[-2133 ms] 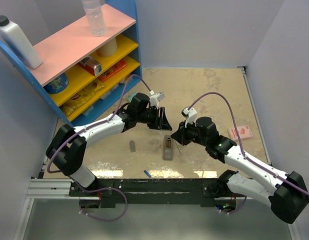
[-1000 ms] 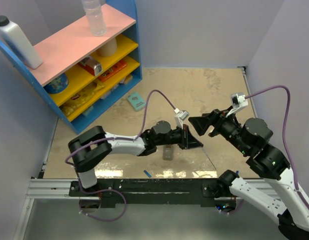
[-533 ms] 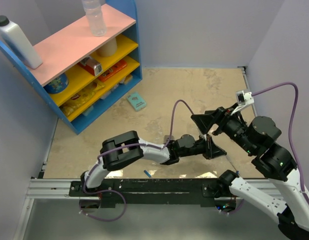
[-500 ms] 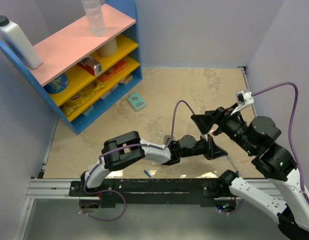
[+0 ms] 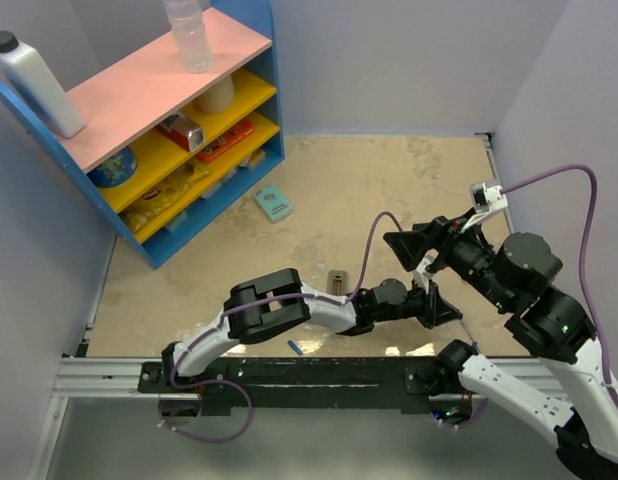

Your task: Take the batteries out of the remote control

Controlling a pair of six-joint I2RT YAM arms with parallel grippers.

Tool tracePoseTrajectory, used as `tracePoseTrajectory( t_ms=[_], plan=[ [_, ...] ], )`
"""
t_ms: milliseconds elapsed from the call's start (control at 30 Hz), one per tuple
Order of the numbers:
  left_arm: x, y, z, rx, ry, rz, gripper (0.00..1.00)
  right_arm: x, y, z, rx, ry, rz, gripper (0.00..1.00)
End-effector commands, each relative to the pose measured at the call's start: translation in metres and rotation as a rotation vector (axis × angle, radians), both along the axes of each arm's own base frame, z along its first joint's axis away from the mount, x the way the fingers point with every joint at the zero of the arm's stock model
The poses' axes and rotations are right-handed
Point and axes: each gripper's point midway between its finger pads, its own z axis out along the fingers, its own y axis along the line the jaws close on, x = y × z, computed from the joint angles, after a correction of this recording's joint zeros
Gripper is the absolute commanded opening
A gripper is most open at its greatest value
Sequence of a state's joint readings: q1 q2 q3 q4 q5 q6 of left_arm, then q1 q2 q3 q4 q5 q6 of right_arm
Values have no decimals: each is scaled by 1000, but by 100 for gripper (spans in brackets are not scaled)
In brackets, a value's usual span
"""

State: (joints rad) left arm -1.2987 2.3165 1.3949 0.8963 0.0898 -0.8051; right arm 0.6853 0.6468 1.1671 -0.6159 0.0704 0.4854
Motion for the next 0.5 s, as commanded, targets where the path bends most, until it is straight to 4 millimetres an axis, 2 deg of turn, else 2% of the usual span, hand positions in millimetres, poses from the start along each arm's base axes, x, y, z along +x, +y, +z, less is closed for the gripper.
tracePoseTrajectory(
  t_ms=[0,267,333,400,433,467],
  plan=[
    [1,-11,19,-52,-107,24,0,1,-6,10,-7,-33,-25,82],
    [13,-4,-4,61,-153,94,0,2,-8,10,-7,-39,-31,82],
    [21,2,1,74,-173,140,0,1,-9,10,-8,-38,-37,82],
    [26,13,-7,125,-201,171,0,1,-10,9,-10,-39,-38,82],
    [33,19,2,130,-215,216,0,1,-10,9,-8,-39,-38,82],
    [36,26,-3,156,-226,233,0,0,-10,9,-9,-40,-37,82]
  ],
)
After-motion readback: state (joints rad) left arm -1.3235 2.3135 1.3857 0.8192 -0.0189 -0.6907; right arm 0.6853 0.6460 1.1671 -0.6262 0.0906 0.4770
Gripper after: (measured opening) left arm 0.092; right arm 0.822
